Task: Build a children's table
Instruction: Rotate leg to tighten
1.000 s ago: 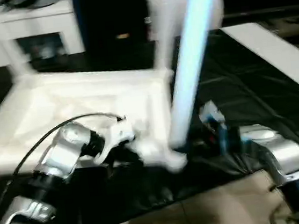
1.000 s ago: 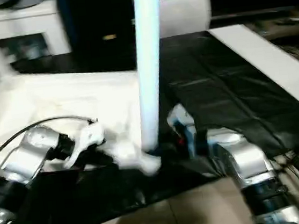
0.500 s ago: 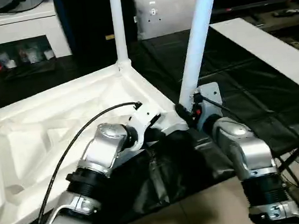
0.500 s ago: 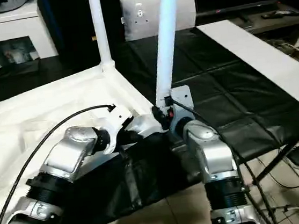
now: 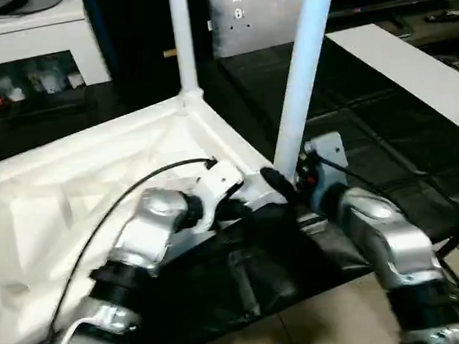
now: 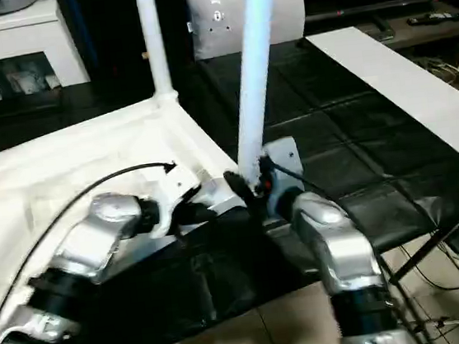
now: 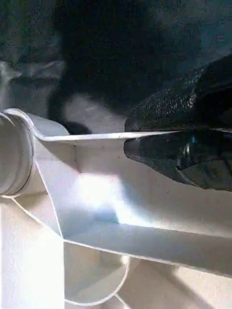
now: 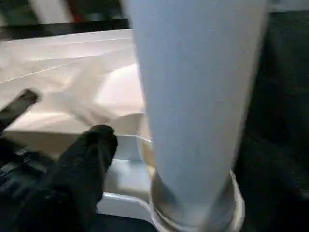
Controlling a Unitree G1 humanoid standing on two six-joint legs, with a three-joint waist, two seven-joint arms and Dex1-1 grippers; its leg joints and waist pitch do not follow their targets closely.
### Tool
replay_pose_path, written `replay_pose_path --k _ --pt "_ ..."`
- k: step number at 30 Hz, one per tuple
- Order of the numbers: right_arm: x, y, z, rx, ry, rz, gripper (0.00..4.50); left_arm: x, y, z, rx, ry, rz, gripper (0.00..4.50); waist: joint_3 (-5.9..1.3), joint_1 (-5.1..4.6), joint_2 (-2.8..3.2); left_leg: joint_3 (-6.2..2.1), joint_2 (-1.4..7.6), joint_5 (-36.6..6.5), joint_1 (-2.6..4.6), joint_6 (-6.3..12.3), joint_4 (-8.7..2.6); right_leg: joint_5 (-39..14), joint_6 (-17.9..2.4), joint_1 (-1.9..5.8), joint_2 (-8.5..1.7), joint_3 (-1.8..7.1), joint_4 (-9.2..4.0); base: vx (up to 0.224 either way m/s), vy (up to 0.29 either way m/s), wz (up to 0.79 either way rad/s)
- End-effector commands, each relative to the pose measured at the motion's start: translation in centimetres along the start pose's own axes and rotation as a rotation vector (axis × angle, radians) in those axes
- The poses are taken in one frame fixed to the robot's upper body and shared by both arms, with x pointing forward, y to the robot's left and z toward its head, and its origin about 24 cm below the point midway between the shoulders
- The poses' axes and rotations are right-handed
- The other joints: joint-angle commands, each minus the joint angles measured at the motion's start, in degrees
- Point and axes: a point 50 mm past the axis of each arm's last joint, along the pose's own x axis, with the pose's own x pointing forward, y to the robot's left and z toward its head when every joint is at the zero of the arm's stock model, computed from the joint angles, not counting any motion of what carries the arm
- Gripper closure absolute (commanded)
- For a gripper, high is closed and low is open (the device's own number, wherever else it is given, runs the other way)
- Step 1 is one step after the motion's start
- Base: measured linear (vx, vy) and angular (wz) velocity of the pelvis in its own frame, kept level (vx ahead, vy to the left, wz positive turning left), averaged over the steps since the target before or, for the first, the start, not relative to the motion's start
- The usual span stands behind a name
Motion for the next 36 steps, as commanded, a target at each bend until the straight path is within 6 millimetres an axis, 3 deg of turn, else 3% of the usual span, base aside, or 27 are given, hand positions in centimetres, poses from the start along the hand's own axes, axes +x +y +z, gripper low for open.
replay_pose_path --k 1,8,9,12,14,15,23,28,34,35,36 --pt "-0.3 0.6 0.8 -0.049 -0.025 0.118 0.19 0.3 -0.9 0.8 0.073 -0.052 -0.126 4.5 -3.54 0.27 -0.03 -0.02 1.05 -9.29 -0.07 5.16 -3.7 -19.8 -9.16 3.65 -2.98 3.08 -4.29 0.0 0.0 0.0" --pt "-2.4 -0.1 0.9 -0.19 0.057 0.395 0.02 -1.5 -0.8 -0.3 0.189 0.0 -0.299 4.5 -3.62 1.58 0.03 0.07 1.35 -9.95 0.23 5.13 -3.74 -18.88 -9.92 3.7 -3.07 3.33 -3.92 0.0 0.0 0.0" --pt "-3.2 -0.2 0.8 -0.2 0.086 0.502 0.02 -2.0 -0.6 -0.8 0.22 0.03 -0.33 4.5 -3.67 1.93 0.22 0.19 1.42 -9.87 0.52 5.22 -3.7 -17.68 -10.51 3.44 -3.03 3.41 -3.87 0.0 0.0 0.0" --pt "-3.9 -0.5 0.7 -0.191 0.125 0.575 0.02 -2.6 -0.7 -1.3 0.254 0.062 -0.39 4.5 -3.71 2.29 0.04 0.13 1.54 -9.33 0.28 5.37 -3.78 -15.84 -11.37 3.77 -3.14 3.49 -3.45 0.0 0.0 0.0" --pt "-4.1 -0.7 0.8 -0.181 0.132 0.604 0.19 -2.9 -0.7 -1.4 0.273 0.075 -0.423 4.5 -3.7 2.39 -0.05 0.13 1.52 -9.19 0.24 5.11 -3.78 -16.38 -11.51 3.81 -3.23 3.45 -3.44 0.0 0.0 0.0" --pt "-4.2 -0.7 0.8 -0.167 0.14 0.628 0.19 -3.1 -0.7 -1.5 0.29 0.088 -0.443 4.5 -3.82 2.42 -0.4 0.15 1.47 -9.05 0.22 5.09 -3.72 -16.73 -11.4 3.92 -3.28 3.45 -3.47 0.0 0.0 0.0" --pt "-4.9 -0.7 0.7 -0.134 0.198 0.755 0.89 -3.6 -0.7 -1.3 0.335 0.1 -0.527 4.5 -3.87 2.92 -0.19 0.2 1.59 -8.41 0.19 4.87 -3.63 -17.04 -11.46 3.94 -3.24 3.36 -3.36 0.0 0.0 0.0" --pt "-5.0 -0.6 0.5 -0.126 0.225 0.804 1.3 -3.7 -0.7 -1.4 0.345 0.107 -0.541 4.5 -4.06 3.54 -0.29 0.29 1.64 -7.27 0.21 4.87 -3.52 -15.64 -11.91 3.93 -3.24 3.36 -3.06 0.0 0.0 0.0" --pt "-5.0 -0.4 0.3 -0.103 0.243 0.83 1.75 -3.9 -0.5 -1.6 0.349 0.113 -0.543 4.5 -3.97 3.62 -0.35 0.26 1.6 -8.09 0.21 4.37 -3.56 -17.59 -11.13 3.92 -3.28 3.31 -3.32 0.0 0.0 0.0" --pt "-5.0 -0.3 0.2 -0.103 0.246 0.832 1.85 -3.9 -0.5 -1.7 0.349 0.114 -0.542 4.5 -4.08 3.6 -0.65 0.28 1.59 -7.97 0.18 4.38 -3.53 -17.7 -11.04 3.99 -3.26 3.29 -3.29 0.0 0.0 0.0" --pt "-5.0 -0.3 0.1 -0.099 0.251 0.837 1.95 -3.9 -0.5 -1.7 0.349 0.115 -0.54 4.5 -4.1 3.66 -0.49 0.25 1.62 -7.53 0.2 4.29 -3.53 -17.68 -10.99 3.92 -3.32 3.31 -3.23 0.0 0.0 0.0"
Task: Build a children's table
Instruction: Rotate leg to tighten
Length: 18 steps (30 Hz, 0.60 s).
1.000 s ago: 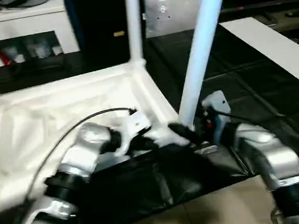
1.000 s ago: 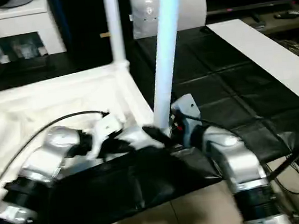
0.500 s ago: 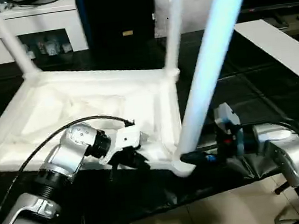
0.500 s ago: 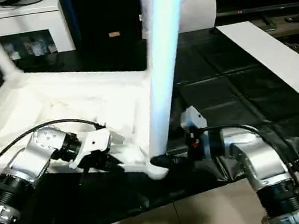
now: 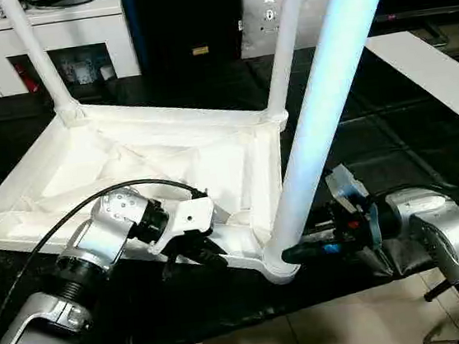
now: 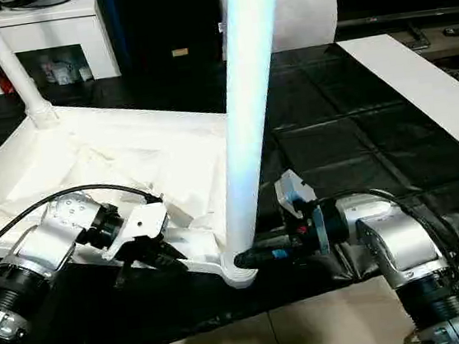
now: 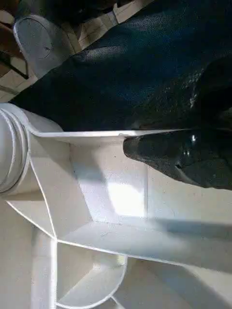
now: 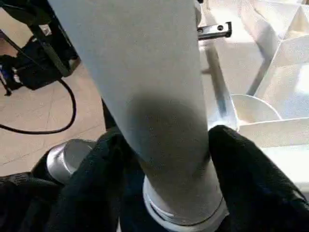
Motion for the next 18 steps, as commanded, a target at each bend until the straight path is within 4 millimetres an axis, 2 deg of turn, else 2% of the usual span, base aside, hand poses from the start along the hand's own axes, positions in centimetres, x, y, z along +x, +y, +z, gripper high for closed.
replay_pose_path --k 1,3,4,6,9,13,14,15,17,18 --pt "-0.1 0.0 -0.1 0.011 0.018 0.018 2.05 0.1 0.0 0.5 0.042 0.022 -0.06 4.5 -4.08 -0.08 -0.36 0.15 1.59 -7.42 -0.01 4.28 -3.74 -17.47 -10.98 3.75 -3.2 3.18 -3.34 0.0 0.0 0.0" --pt "0.0 0.0 -0.1 0.015 0.016 0.021 2.27 0.1 -0.1 0.5 0.039 0.021 -0.059 4.5 -4.11 -0.08 -0.26 0.15 1.58 -7.16 -0.02 4.36 -3.73 -16.75 -11.17 3.77 -3.17 3.19 -3.26 0.0 0.0 0.0" --pt "0.1 0.1 -0.1 0.017 0.013 0.021 2.33 0.1 -0.1 0.5 0.037 0.02 -0.058 4.5 -4.12 -0.11 -0.41 0.2 1.57 -7.2 0.0 4.39 -3.71 -16.7 -11.2 3.77 -3.15 3.2 -3.29 0.0 0.0 0.0" --pt "0.5 0.2 0.1 0.044 -0.031 0.013 2.41 0.2 -0.1 0.4 0.021 0.014 -0.051 4.5 -4.11 -0.06 -0.29 0.16 1.56 -6.94 -0.06 4.36 -3.73 -16.35 -11.32 3.84 -3.14 3.18 -3.22 0.0 0.0 0.0" --pt "1.1 0.3 0.4 0.073 -0.077 -0.01 2.44 0.4 0.1 0.5 -0.023 -0.005 -0.018 4.5 -4.01 -0.12 -0.47 0.2 1.52 -7.46 -0.09 4.12 -3.78 -17.66 -10.85 3.82 -3.09 3.14 -3.38 0.0 0.0 0.0" --pt "1.8 0.3 0.6 0.079 -0.095 -0.063 2.46 0.7 0.5 0.8 -0.074 -0.032 0.031 4.5 -3.68 -0.37 -0.46 0.0 1.27 -10.06 0.18 2.61 -3.91 -26.35 -7.73 3.59 -3.35 2.97 -4.44 0.0 0.0 0.0" --pt "2.3 0.1 0.6 0.085 -0.1 -0.124 2.46 0.9 0.7 1.1 -0.096 -0.045 0.064 4.5 -3.61 -0.45 -0.42 -0.02 1.22 -10.44 0.25 2.51 -3.94 -27.54 -7.31 3.51 -3.32 2.91 -4.64 0.0 0.0 0.0" --pt "4.1 -0.7 0.6 0.119 -0.131 -0.333 2.46 2.0 1.6 2.0 -0.185 -0.093 0.196 4.5 -3.31 -0.86 -0.13 -0.11 1.29 -11.5 0.38 1.3 -4.07 -29.63 -6.46 3.13 -3.19 2.86 -4.93 0.0 0.0 0.0" --pt "4.7 -1.1 0.5 0.141 -0.142 -0.411 2.47 2.4 2.0 2.3 -0.221 -0.111 0.24 4.5 -3.29 -1.36 -0.26 -0.36 1.01 -12.28 0.26 0.26 -4.07 -31.94 -5.48 3.19 -3.25 2.41 -5.16 0.0 0.0 0.0" --pt "5.3 -1.4 0.5 0.16 -0.149 -0.48 2.47 2.9 2.3 2.6 -0.245 -0.126 0.284 4.5 -3.4 -2.15 -0.58 -0.62 0.78 -12.29 -0.39 -0.4 -4.12 -33.34 -4.12 3.7 -3.23 2.07 -5.23 0.0 0.0 0.0"
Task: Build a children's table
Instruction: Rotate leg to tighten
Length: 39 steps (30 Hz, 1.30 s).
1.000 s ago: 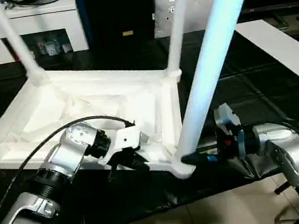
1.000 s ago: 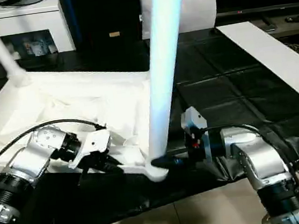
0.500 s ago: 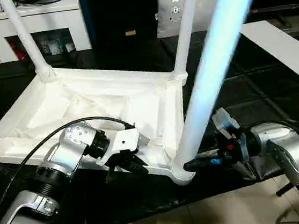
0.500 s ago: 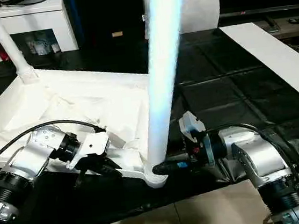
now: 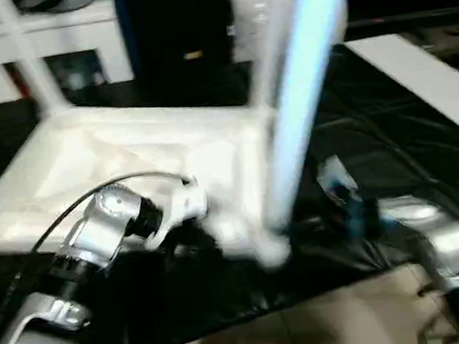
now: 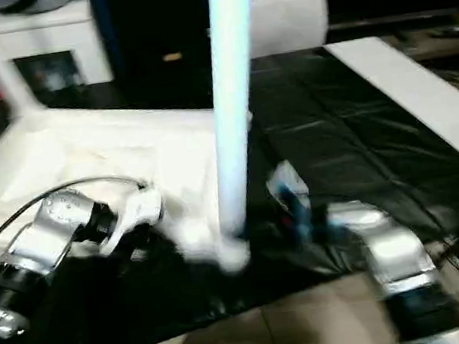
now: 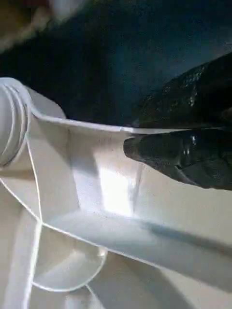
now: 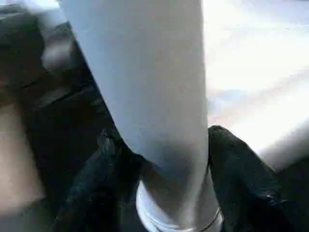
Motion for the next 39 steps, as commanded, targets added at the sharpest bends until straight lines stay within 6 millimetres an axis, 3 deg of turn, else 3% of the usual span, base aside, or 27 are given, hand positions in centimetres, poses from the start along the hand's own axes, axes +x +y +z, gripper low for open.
replay_pose_path --k 1,6,7,9,11,12,16,22,29,30,31,32,36,38,39 --pt "2.9 1.4 -0.1 0.043 0.001 -0.066 2.48 3.2 -0.9 3.0 -0.027 -0.119 0.015 4.5 -3.28 -0.45 -0.11 -0.69 0.62 -13.86 -0.37 0.05 -4.14 -34.71 -3.3 2.96 -3.27 1.93 -5.71 0.0 0.0 0.0" --pt "4.9 1.4 0.1 0.11 -0.023 -0.252 2.52 4.9 -0.6 4.3 -0.121 -0.166 0.131 4.5 -3.24 -1.69 -0.25 -0.52 0.04 -14.48 -0.07 1.98 -3.66 -35.68 -3.18 2.42 -2.99 1.58 -6.55 0.0 0.0 0.0" --pt "5.9 1.1 0.4 0.128 -0.048 -0.373 2.52 5.5 -0.3 5.4 -0.169 -0.203 0.22 4.5 -3.2 -1.79 -0.32 -0.44 0.0 -14.75 -0.04 2.38 -3.63 -35.92 -2.84 2.35 -2.88 1.57 -6.71 0.0 0.0 0.0" --pt "6.4 1.0 0.7 0.135 -0.073 -0.43 2.52 5.9 -0.1 6.0 -0.188 -0.221 0.26 4.5 -3.25 -2.19 -0.11 -0.55 0.03 -15.34 0.05 1.94 -3.53 -36.19 -2.74 2.15 -2.9 1.23 -6.76 0.0 0.0 0.0" --pt "6.8 0.9 1.1 0.14 -0.111 -0.467 2.52 6.1 0.0 6.6 -0.198 -0.246 0.285 4.5 -3.55 -2.1 -0.17 -0.56 0.13 -14.41 -0.04 2.34 -3.66 -34.14 -2.88 2.37 -3.02 1.48 -6.51 0.0 0.0 0.0" --pt "6.9 0.8 1.2 0.144 -0.125 -0.47 1.98 6.2 0.0 6.7 -0.195 -0.247 0.289 4.5 -3.5 -2.13 -0.05 -0.62 0.34 -13.86 -0.38 2.82 -3.94 -31.58 -3.34 2.51 -2.84 1.65 -6.19 0.0 0.0 0.0" --pt "6.8 0.8 1.7 0.143 -0.179 -0.476 1.64 6.0 0.0 6.9 -0.173 -0.241 0.291 4.5 -3.76 -1.95 0.17 -0.55 0.66 -11.83 -0.69 3.78 -4.14 -24.74 -5.95 2.9 -2.89 2.2 -5.14 0.0 0.0 0.0" --pt "5.6 0.7 1.8 0.051 -0.187 -0.425 1.15 5.1 -0.2 5.8 -0.124 -0.219 0.26 4.5 -3.9 -1.5 0.18 -0.17 0.75 -7.54 -0.97 5.04 -4.02 -17.55 -9.24 3.39 -2.94 2.71 -4.11 0.0 0.0 0.0" --pt "3.3 0.7 1.1 -0.053 -0.133 -0.245 0.5 3.5 -0.1 4.1 -0.048 -0.181 0.168 4.5 -3.63 -1.24 0.3 -0.17 0.85 -9.37 -0.86 5.32 -4.11 -20.62 -8.27 3.42 -2.93 2.79 -4.51 0.0 0.0 0.0" --pt "2.8 0.7 1.0 -0.067 -0.113 -0.209 0.5 3.1 -0.2 3.7 -0.028 -0.167 0.145 4.5 -3.66 -1.2 0.49 -0.21 0.98 -9.47 -0.83 5.27 -4.13 -20.27 -8.62 3.38 -2.99 2.82 -4.39 0.0 0.0 0.0" --pt "2.2 0.6 0.8 -0.094 -0.093 -0.172 0.43 2.8 -0.3 3.4 -0.005 -0.151 0.117 4.5 -3.81 -0.95 0.38 -0.34 0.97 -9.18 -0.82 5.14 -4.1 -19.7 -8.61 3.64 -2.89 2.74 -4.27 0.0 0.0 0.0" --pt "2.0 0.5 0.8 -0.107 -0.085 -0.161 0.43 2.7 -0.3 3.3 -0.003 -0.147 0.112 4.5 -3.73 -1.19 0.36 -0.17 0.98 -9.2 -0.92 5.37 -4.11 -19.08 -9.04 3.49 -2.87 2.88 -4.16 0.0 0.0 0.0" --pt "-0.4 -0.3 0.7 -0.189 -0.013 -0.025 0.1 1.6 -0.5 2.4 0.056 -0.109 0.022 4.5 -3.72 -0.44 0.21 -0.08 1.17 -9.57 -0.63 5.6 -4.01 -19.78 -9.38 3.38 -3.09 2.97 -4.17 0.0 0.0 0.0" --pt "-1.2 -0.6 0.8 -0.204 0.012 0.028 0.03 1.1 -0.7 1.8 0.072 -0.089 -0.027 4.5 -3.83 -0.2 0.3 -0.13 1.27 -8.81 -0.59 5.75 -3.99 -17.74 -10.32 3.34 -3.08 3.01 -3.87 0.0 0.0 0.0" --pt "-1.8 -0.7 0.8 -0.201 0.046 0.089 0.03 0.8 -0.9 1.5 0.107 -0.073 -0.064 4.5 -3.88 -0.05 0.01 -0.01 1.4 -8.07 -0.51 5.95 -3.96 -15.96 -11.06 3.32 -3.06 3.11 -3.63 0.0 0.0 0.0"
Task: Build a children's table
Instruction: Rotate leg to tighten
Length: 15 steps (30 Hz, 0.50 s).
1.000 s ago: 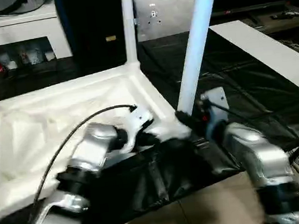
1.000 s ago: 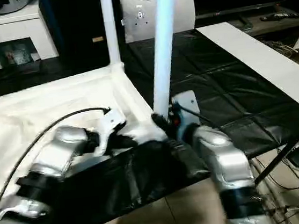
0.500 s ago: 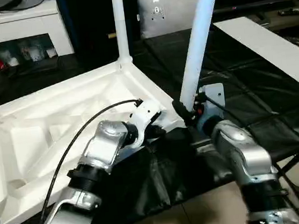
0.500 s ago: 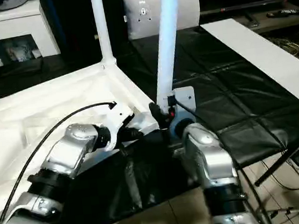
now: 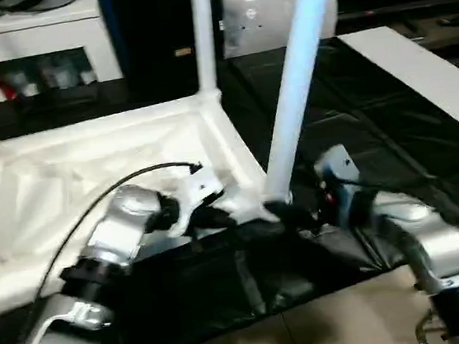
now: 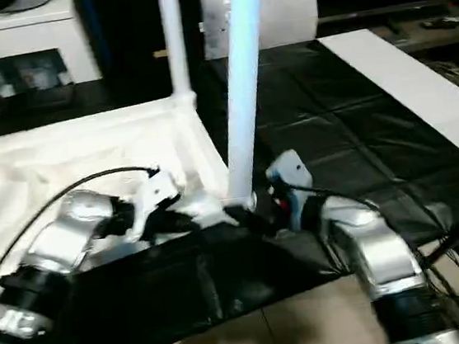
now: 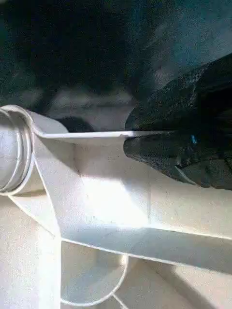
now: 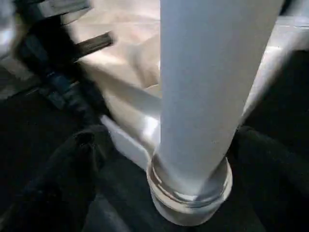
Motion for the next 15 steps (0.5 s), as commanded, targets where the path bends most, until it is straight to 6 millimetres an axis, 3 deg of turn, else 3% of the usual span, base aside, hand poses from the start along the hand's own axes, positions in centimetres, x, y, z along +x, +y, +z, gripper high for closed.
replay_pose_path --k 1,3,4,6,10,15 --pt "-0.2 0.3 0.3 -0.011 0.002 0.093 0.03 0.5 -0.8 0.8 0.081 -0.024 -0.111 4.5 -4.01 0.08 -0.06 0.08 1.46 -7.86 0.06 6.08 -3.68 -15.13 -11.56 3.84 -3.05 3.35 -3.45 0.0 0.0 0.0" --pt "-1.0 0.3 0.4 -0.003 0.035 0.186 0.03 -0.1 -1.0 0.6 0.121 -0.011 -0.169 4.5 -3.99 0.66 -0.09 0.15 1.43 -7.62 0.2 6.16 -3.67 -14.8 -11.91 3.77 -3.07 3.33 -3.39 0.0 0.0 0.0" --pt "-1.3 0.2 0.5 0.0 0.042 0.229 0.03 -0.5 -1.1 0.5 0.138 0.0 -0.206 4.5 -4.05 0.77 -0.43 0.22 1.47 -7.51 0.17 6.36 -3.69 -14.18 -12.1 3.87 -3.02 3.41 -3.25 0.0 0.0 0.0" --pt "-1.6 0.0 0.6 -0.016 0.046 0.258 0.03 -0.7 -1.2 0.4 0.151 0.017 -0.238 4.5 -3.96 1.15 -0.27 0.21 1.56 -7.92 0.26 6.06 -3.71 -14.85 -12.08 3.76 -3.19 3.44 -3.19 0.0 0.0 0.0" --pt "-1.8 -0.1 0.7 -0.007 0.068 0.342 0.35 -1.2 -1.6 0.4 0.188 0.039 -0.324 4.5 -3.97 1.61 -0.69 0.27 1.6 -8.15 0.29 5.08 -3.77 -16.9 -11.51 3.78 -3.26 3.44 -3.31 0.0 0.0 0.0" --pt "-1.7 0.0 0.8 -0.016 0.086 0.399 0.8 -1.3 -1.9 0.3 0.24 0.08 -0.382 4.5 -4.08 2.24 -0.46 0.32 1.71 -7.51 0.36 4.72 -3.72 -15.37 -11.97 3.74 -3.2 3.49 -2.92 0.0 0.0 0.0"
